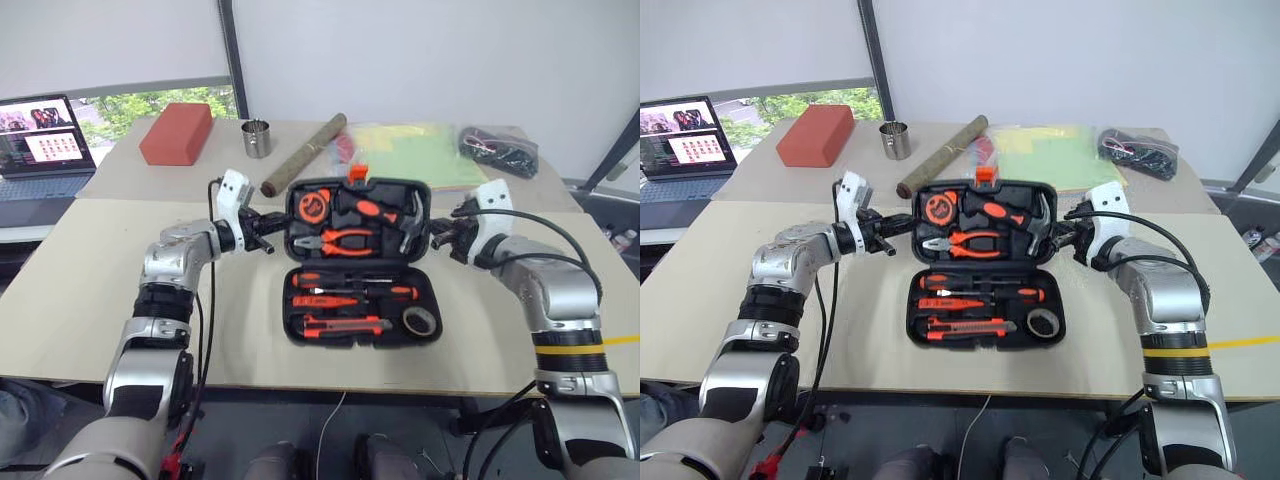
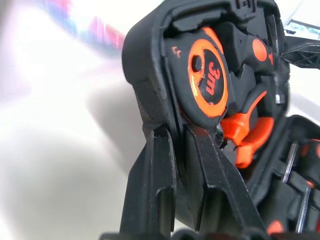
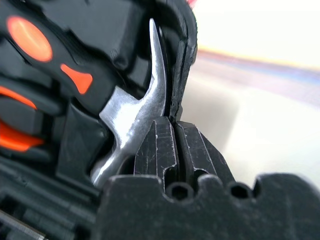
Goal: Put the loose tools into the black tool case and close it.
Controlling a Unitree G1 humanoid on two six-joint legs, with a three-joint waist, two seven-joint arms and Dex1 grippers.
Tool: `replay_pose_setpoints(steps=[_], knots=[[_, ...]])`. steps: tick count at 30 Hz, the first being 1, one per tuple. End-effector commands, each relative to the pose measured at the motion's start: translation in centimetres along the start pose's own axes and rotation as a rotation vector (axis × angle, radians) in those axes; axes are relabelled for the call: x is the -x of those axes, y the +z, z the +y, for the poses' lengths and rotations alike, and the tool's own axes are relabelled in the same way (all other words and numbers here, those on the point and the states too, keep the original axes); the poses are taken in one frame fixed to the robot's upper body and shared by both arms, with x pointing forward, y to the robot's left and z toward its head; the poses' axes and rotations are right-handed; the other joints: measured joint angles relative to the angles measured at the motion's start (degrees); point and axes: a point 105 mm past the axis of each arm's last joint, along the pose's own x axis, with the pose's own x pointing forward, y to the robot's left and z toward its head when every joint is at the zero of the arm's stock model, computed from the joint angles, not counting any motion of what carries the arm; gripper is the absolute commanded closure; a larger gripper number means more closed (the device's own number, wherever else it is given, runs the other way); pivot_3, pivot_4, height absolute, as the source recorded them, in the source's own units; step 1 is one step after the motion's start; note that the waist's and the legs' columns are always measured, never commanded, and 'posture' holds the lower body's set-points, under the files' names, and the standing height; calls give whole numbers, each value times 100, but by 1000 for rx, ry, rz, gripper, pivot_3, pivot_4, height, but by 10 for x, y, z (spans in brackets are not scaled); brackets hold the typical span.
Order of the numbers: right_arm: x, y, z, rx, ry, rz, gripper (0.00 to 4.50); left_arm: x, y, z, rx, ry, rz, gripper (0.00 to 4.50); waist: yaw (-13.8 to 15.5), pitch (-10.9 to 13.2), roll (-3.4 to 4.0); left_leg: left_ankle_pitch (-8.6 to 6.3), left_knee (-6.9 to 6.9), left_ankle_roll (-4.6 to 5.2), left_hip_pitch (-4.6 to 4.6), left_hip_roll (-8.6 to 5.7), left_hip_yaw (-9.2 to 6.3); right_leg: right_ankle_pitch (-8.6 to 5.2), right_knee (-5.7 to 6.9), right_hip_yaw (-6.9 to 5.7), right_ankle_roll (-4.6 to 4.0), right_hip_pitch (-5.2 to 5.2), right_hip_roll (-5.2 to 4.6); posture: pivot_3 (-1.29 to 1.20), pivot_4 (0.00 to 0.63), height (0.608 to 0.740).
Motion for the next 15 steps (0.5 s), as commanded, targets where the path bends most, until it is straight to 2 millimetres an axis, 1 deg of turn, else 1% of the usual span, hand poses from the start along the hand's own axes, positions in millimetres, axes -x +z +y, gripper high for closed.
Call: replay_pose_setpoints(steps=[1, 3, 5, 6, 9, 11, 14, 15], knots=[[10, 25, 4, 219, -23, -150, 4500, -2, 13, -12, -233, -20, -73, 4309, 0, 0, 0, 1, -6, 1, 1, 0, 0, 0, -4, -1, 0, 0, 2, 0, 150, 736], [13, 14, 6, 259, -37, -155, 4500, -2, 5, -15, -299, -3, -78, 4309, 4, -1, 0, 1, -34, 1, 13, -4, 1, -1, -15, -1, 0, 6, 0, 0, 150, 736], [18, 3, 7, 337, -53, -164, 4500, 2, -2, -16, -378, 33, -85, 4309, 10, -1, 0, 1, -45, 2, 15, -3, 0, -2, -23, -2, -1, 7, 1, 0, 150, 736], [20, 0, 8, 364, -56, -168, 4500, 3, -5, -16, -403, 43, -88, 4309, 13, -1, 0, 1, -48, 2, 23, -4, 0, -2, -23, -2, -1, 14, 0, 0, 150, 736], [34, -10, 9, 499, -80, -204, 4500, 13, -5, -10, -474, 149, -138, 4309, 21, -2, 0, 1, -49, 2, 33, 0, 1, -2, -35, -2, -1, 31, 0, 0, 150, 736], [43, -13, 11, 557, -90, -229, 4500, 21, -5, -8, -489, 201, -161, 4309, 19, -2, 0, 1, -50, 0, 51, 4, 1, -3, -79, 1, 0, 51, 0, 0, 150, 736], [61, -18, 16, 623, -95, -259, 4500, 34, -6, -5, -483, 266, -178, 4309, 13, -1, 0, -5, -51, -9, 91, 13, 2, -3, -83, 16, 1, 90, -2, 0, 150, 736], [68, -20, 18, 614, -95, -261, 4500, 40, -7, -7, -474, 277, -183, 4309, 13, -2, 0, -11, -51, -19, 101, 18, 3, -3, -86, 25, 2, 100, -6, 0, 150, 736]])
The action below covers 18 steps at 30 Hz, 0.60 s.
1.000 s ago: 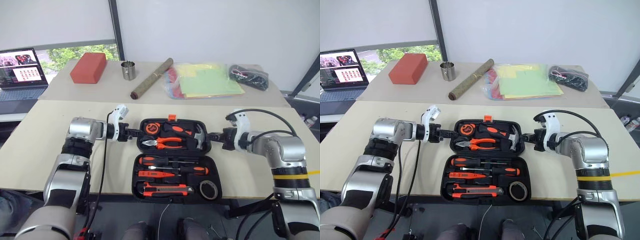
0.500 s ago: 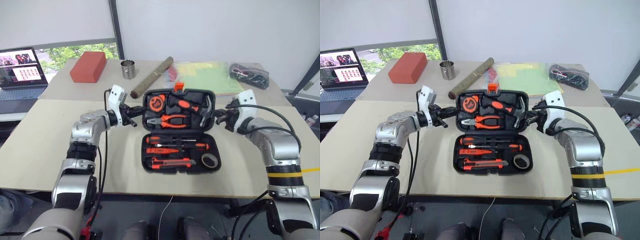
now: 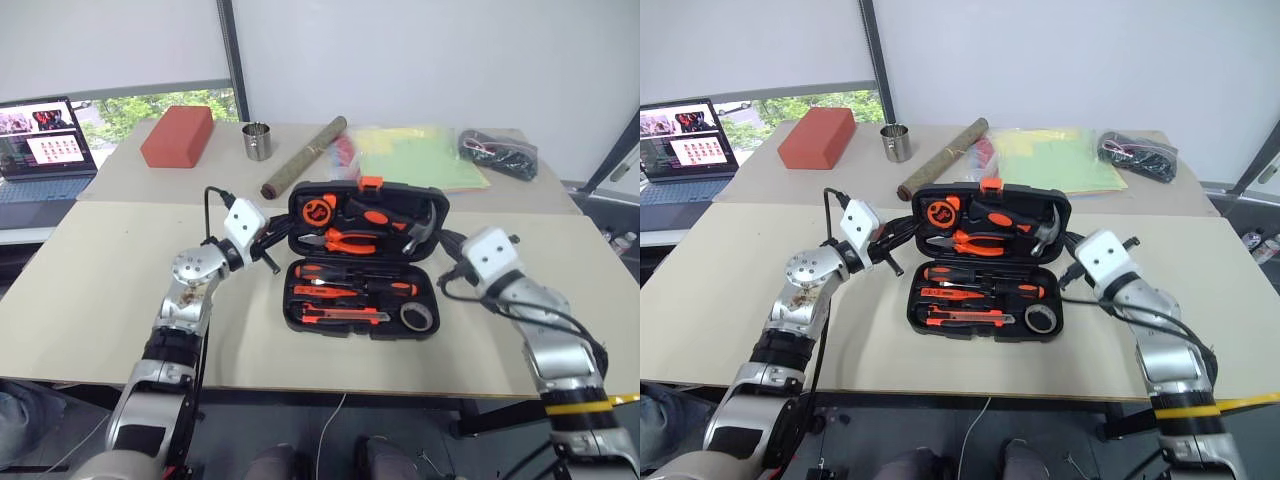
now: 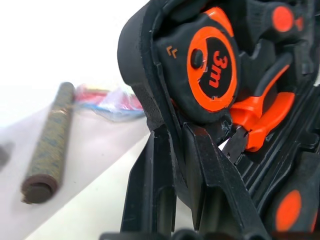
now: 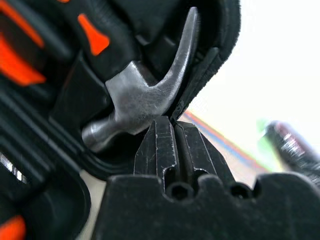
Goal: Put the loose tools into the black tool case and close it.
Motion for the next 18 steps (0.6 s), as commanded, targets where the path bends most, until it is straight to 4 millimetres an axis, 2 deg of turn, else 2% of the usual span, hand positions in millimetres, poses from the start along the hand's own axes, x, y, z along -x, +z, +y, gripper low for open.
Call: replay_pose_setpoints(steps=[1, 2, 3, 4, 7, 8, 9, 10, 11, 12, 15, 18], knots=[[25, 11, -11, 88, -48, -42, 4500, 26, 9, 23, -34, 150, -9, 4309, 2, 0, 0, -12, 1, -22, 4, 6, 0, 0, 0, 11, 0, 4, -3, 0, 150, 736], [33, 13, -10, 77, -47, -46, 4500, 32, 10, 22, -16, 155, -6, 4309, 2, 0, 0, -13, 1, -22, 6, 11, 0, 0, 1, 14, 0, 4, -1, 0, 150, 736], [39, 14, -9, 72, -45, -49, 3806, 36, 11, 21, -4, 157, -4, 3685, 3, 0, 0, -12, 3, -22, 8, 16, 0, 0, 4, 15, 0, 4, 1, 0, 150, 736], [52, 19, -9, 75, -22, -45, 3580, 51, 11, 24, 62, 163, 30, 3515, 2, 0, 0, -12, 4, -22, 8, 22, -1, 0, 5, 17, 0, 4, 3, 0, 150, 736], [80, 26, -11, 32, 25, 4, 2566, 88, 6, 23, 287, 118, 153, 2351, -43, 0, 3, -12, 1, -21, 7, 34, 1, -4, 12, 25, -7, -6, 8, 0, 150, 736], [88, 24, -7, -21, 67, 37, 2247, 102, 1, 17, 383, 64, 218, 2029, -57, 0, 2, -12, 0, -20, 9, 47, 1, -5, 11, 24, -8, -5, 20, 0, 150, 736], [98, 22, 4, -103, 146, 76, 1719, 120, -2, 9, 446, -26, 280, 1490, -57, -1, 2, -12, 0, -21, 9, 56, 1, -10, 10, 23, -2, -7, 29, 0, 150, 736], [107, 22, 15, -177, 223, 106, 1524, 137, -3, 5, 484, -93, 335, 1275, -43, -1, 3, -12, 1, -21, 14, 65, 0, -15, 11, 22, 5, 0, 33, 0, 150, 736], [117, 24, 28, -234, 314, 132, 1165, 151, -9, 9, 503, -107, 397, 871, -27, -3, 6, -13, 2, -23, 16, 70, -3, -33, 14, 20, 22, 2, 34, 0, 150, 736], [125, 26, 39, -274, 386, 148, 1165, 159, -14, 19, 490, -87, 438, 871, 3, -3, 6, -15, 0, -26, 17, 74, -4, -42, 12, 17, 19, 0, 35, 0, 150, 736], [137, 32, 63, -374, 539, 179, 1165, 156, -30, 54, 424, -12, 501, 871, 225, -1, 8, -23, -2, -36, 18, 75, -12, -49, 9, 8, 9, 3, 29, 0, 150, 736], [136, 32, 72, -406, 577, 208, 1165, 129, -36, 73, 356, 2, 495, 871, 337, -7, -9, -21, 18, -37, 15, 74, -13, -27, 5, 5, 14, 2, 22, 0, 150, 736]])
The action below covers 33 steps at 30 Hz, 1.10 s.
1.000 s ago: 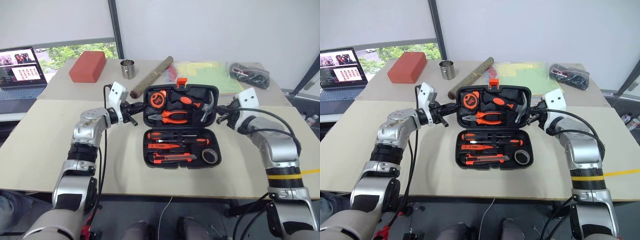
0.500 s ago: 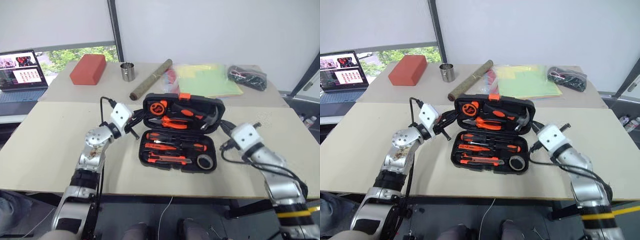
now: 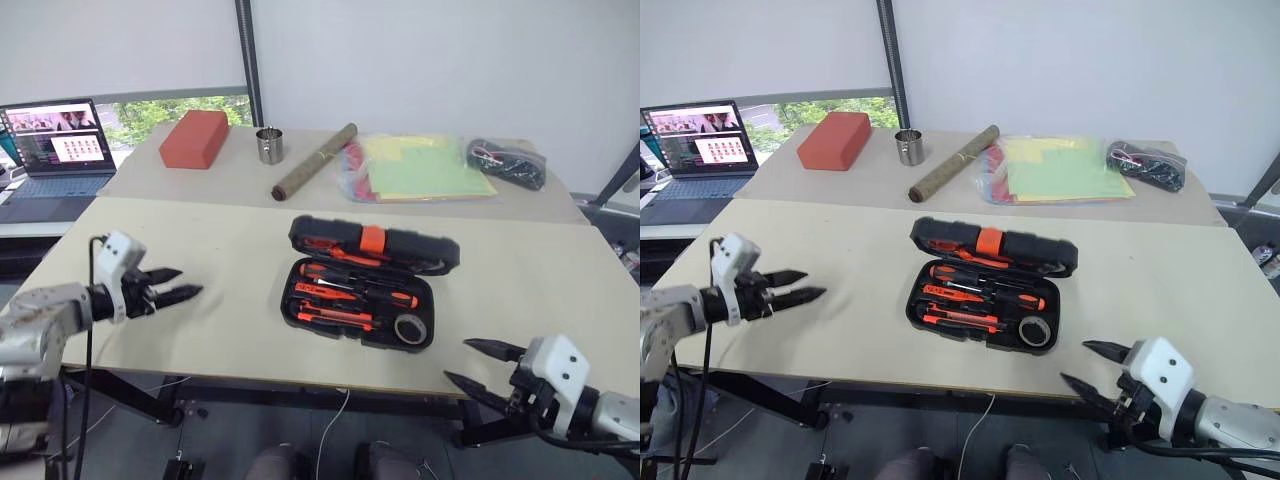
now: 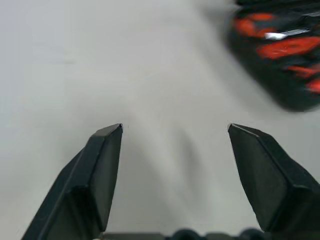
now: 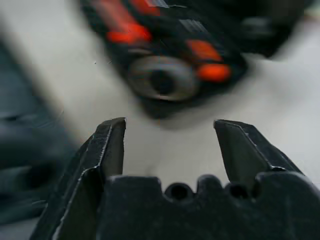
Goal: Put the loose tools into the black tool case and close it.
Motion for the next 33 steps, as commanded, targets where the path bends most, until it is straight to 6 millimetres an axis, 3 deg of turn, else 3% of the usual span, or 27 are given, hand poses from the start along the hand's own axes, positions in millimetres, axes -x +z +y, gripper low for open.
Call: replay_pose_setpoints(steps=[1, 6, 8, 11, 16, 18, 19, 24, 27, 30, 33], knots=[[-6, 10, 8, -22, 52, -10, 1165, -27, 27, 11, -108, 2, -38, 871, 60, -6, -14, 0, 4, 1, -3, 0, 2, 7, -3, -2, 8, -5, -5, 0, 150, 736], [-6, 19, 28, -34, 197, -3, 1165, -79, 59, -8, -250, -93, -81, 871, 105, -17, -32, -18, 15, 32, -40, -21, 11, 47, -4, 8, -43, -16, -16, 0, 150, 736], [-11, 17, 29, -12, 218, 24, 1667, -99, 71, -21, -301, -153, -102, 750, 75, -21, -39, -8, 25, 50, -63, -30, 10, 48, -4, 1, -45, -30, -6, 0, 150, 736], [-24, 13, 24, 33, 237, 51, 2616, -128, 89, -52, -403, -276, -134, 1506, 9, -19, -47, 10, 42, 93, -110, -37, 4, 46, -8, -52, -34, -40, 33, 0, 150, 736], [-43, 10, 21, 89, 292, 79, 4366, -160, 91, -84, -575, -364, -98, 3533, -41, -13, -58, 10, 52, 93, -117, -54, 5, 36, -34, -65, -5, -37, 3, 0, 150, 736], [-49, 4, 22, 126, 330, 106, 4500, -170, 84, -97, -649, -405, -67, 4274, -57, -12, -59, 10, 52, 93, -110, -46, 6, 36, -30, -53, -5, -38, -18, 0, 150, 736], [-52, 2, 20, 140, 332, 117, 4500, -175, 79, -104, -676, -431, -46, 4440, -59, -12, -60, 10, 53, 93, -107, -43, 5, 36, -27, -51, -6, -38, -19, 0, 150, 736], [-70, -5, -16, 198, 164, 185, 4500, -173, 44, -120, -786, -624, 122, 4440, -48, -12, -61, 10, 71, 93, -118, -39, 1, 36, -7, -27, -9, -52, -26, 0, 150, 736], [-69, -7, -51, 218, -3, 207, 4500, -154, 18, -126, -770, -830, 226, 4440, -52, -15, -60, 9, 77, 94, -120, -41, 4, 37, -6, -28, -11, -53, -29, 0, 150, 736], [-64, -10, -63, 199, -67, 212, 4500, -152, 30, -132, -664, -859, 151, 4440, -88, -19, -55, 9, 76, 95, -117, -45, 13, 39, -6, -35, -10, -53, -32, 0, 150, 736], [-54, -5, -54, 142, -36, 171, 4500, -150, 57, -124, -570, -781, 33, 4440, -44, -17, -57, 9, 102, 95, -159, -43, -8, 39, -1, -43, -9, -75, -36, 0, 150, 736]])
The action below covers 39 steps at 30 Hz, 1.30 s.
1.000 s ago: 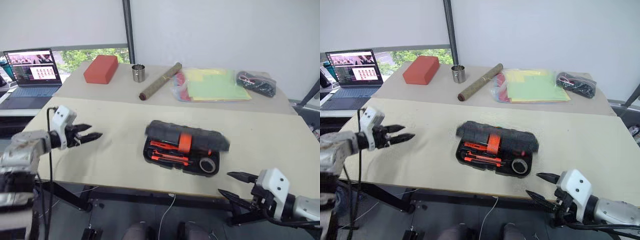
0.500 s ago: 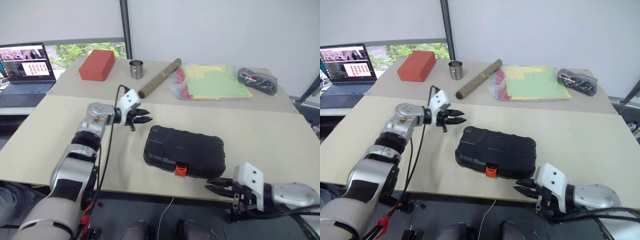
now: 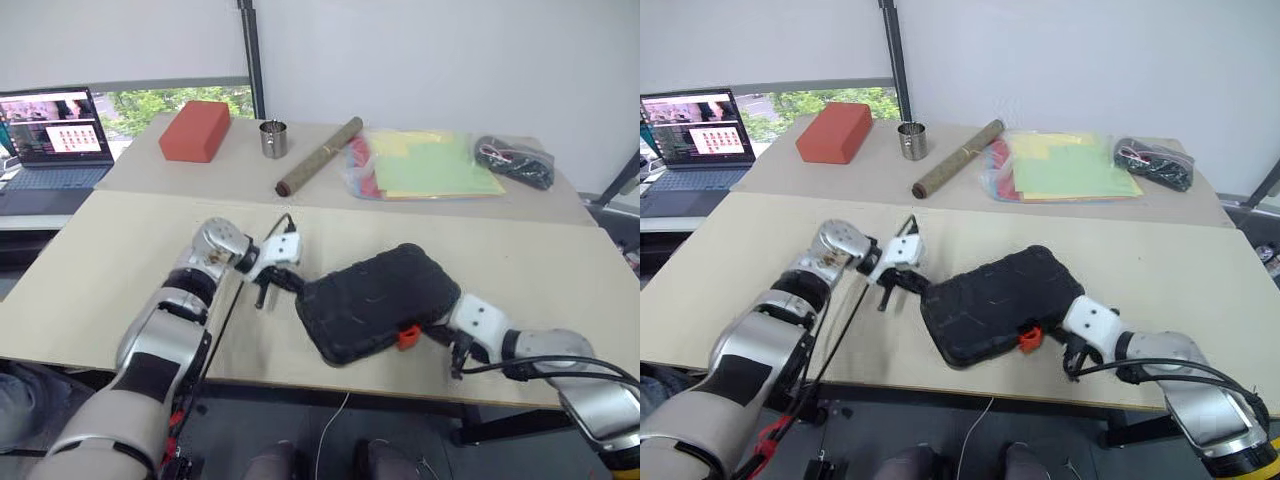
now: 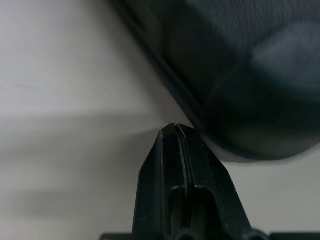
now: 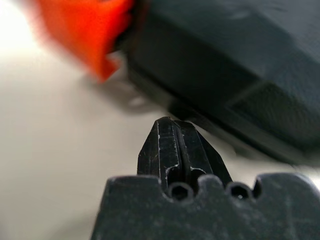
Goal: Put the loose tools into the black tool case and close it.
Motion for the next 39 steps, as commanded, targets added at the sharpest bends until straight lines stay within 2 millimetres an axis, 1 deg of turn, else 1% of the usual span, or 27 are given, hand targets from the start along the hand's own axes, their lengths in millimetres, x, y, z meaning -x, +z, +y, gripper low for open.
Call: replay_pose_setpoints(steps=[1, 2, 4, 6, 7, 9, 13, 15, 17, 19, 22, 24, 28, 31, 35, 39], knots=[[18, 15, 2, -34, -2, -80, 4500, 24, 35, 22, 14, 120, -153, 4440, 11, 0, 0, 1, 18, 1, -32, 1, -13, 1, 7, -8, -1, -22, 4, 0, 150, 736], [24, 19, 6, -69, 13, -108, 4500, 32, 44, 24, 63, 122, -212, 4440, 7, 0, 1, 1, 33, 2, -48, 6, -19, 3, 9, -13, -4, -32, 14, 0, 150, 736], [34, 28, 10, -121, 31, -155, 4500, 40, 59, 24, 119, 93, -298, 4440, -6, 1, 1, 2, 36, 4, -50, 9, -25, 4, 12, -51, -5, -26, 37, 0, 150, 736], [42, 40, 12, -181, 37, -214, 4500, 41, 74, 18, 132, 35, -353, 4440, -32, 1, 2, 3, 38, 5, -47, 9, -26, 3, 12, -70, -5, -16, 40, 0, 150, 736], [44, 47, 14, -213, 38, -248, 4500, 35, 81, 12, 111, -5, -359, 4440, -37, 1, 2, 3, 40, 5, -40, 9, -28, 4, 11, -70, -4, -6, 40, 0, 150, 736], [44, 56, 16, -246, 42, -281, 4500, 21, 85, 0, 50, -53, -332, 4440, -37, -1, 4, 2, 41, 5, -25, 8, -32, 4, 6, -64, -1, 10, 16, 0, 150, 736], [35, 62, 20, -260, 54, -281, 4500, -12, 76, -8, -39, -42, -229, 4440, -36, -2, 6, -11, 40, -2, 6, 8, -42, 4, 1, -18, -1, 37, 7, 0, 150, 736], [27, 59, 22, -259, 55, -252, 4500, -29, 66, -11, -130, -27, -144, 4440, -33, -3, 3, -7, 40, 5, 5, 8, -41, 5, 6, -10, -3, 31, 9, 0, 150, 736], [23, 52, 25, -255, 56, -214, 4500, -38, 61, -14, -188, -30, -99, 4440, -4, -9, 13, -5, 40, 7, 8, 9, -40, 9, 8, -7, -10, 32, 8, 0, 150, 736], [23, 49, 27, -252, 59, -194, 4500, -42, 58, -16, -238, -38, -70, 4440, 27, -11, 16, -7, 40, 8, 16, 8, -37, 10, 6, -3, -11, 39, 7, 0, 150, 736], [29, 46, 27, -265, 50, -192, 4500, -44, 54, -19, -281, -54, -53, 4440, 67, -15, 17, -16, 40, 20, 33, 10, -37, 10, 2, -4, -10, 58, 5, 0, 150, 736], [33, 44, 27, -274, 38, -186, 4500, -46, 55, -20, -290, -60, -59, 4440, 73, -16, 18, -25, 40, 24, 43, 11, -37, 9, -2, -5, -9, 70, 4, 0, 150, 736], [44, 42, 25, -322, -11, -205, 4500, -52, 65, -22, -295, -73, -96, 4440, 82, -18, 17, -28, 40, 33, 41, 11, -38, 11, -4, -4, -4, 70, 1, 0, 150, 736], [46, 36, 29, -363, -26, -196, 4500, -56, 71, -24, -304, -88, -114, 4440, 93, -18, 17, -28, 40, 37, 39, 10, -38, 11, -4, -4, -4, 70, 1, 0, 150, 736], [38, 22, 45, -390, 7, -142, 4500, -61, 71, -27, -333, -117, -97, 4440, 78, -19, 17, -29, 40, 45, 39, 11, -37, 9, -4, -4, -1, 69, 4, 0, 150, 736], [24, 10, 50, -392, 5, -107, 4500, -66, 71, -28, -345, -136, -83, 4440, 64, -20, 16, -29, 40, 46, 40, 11, -37, 7, -5, -2, 1, 69, 5, 0, 150, 736]])
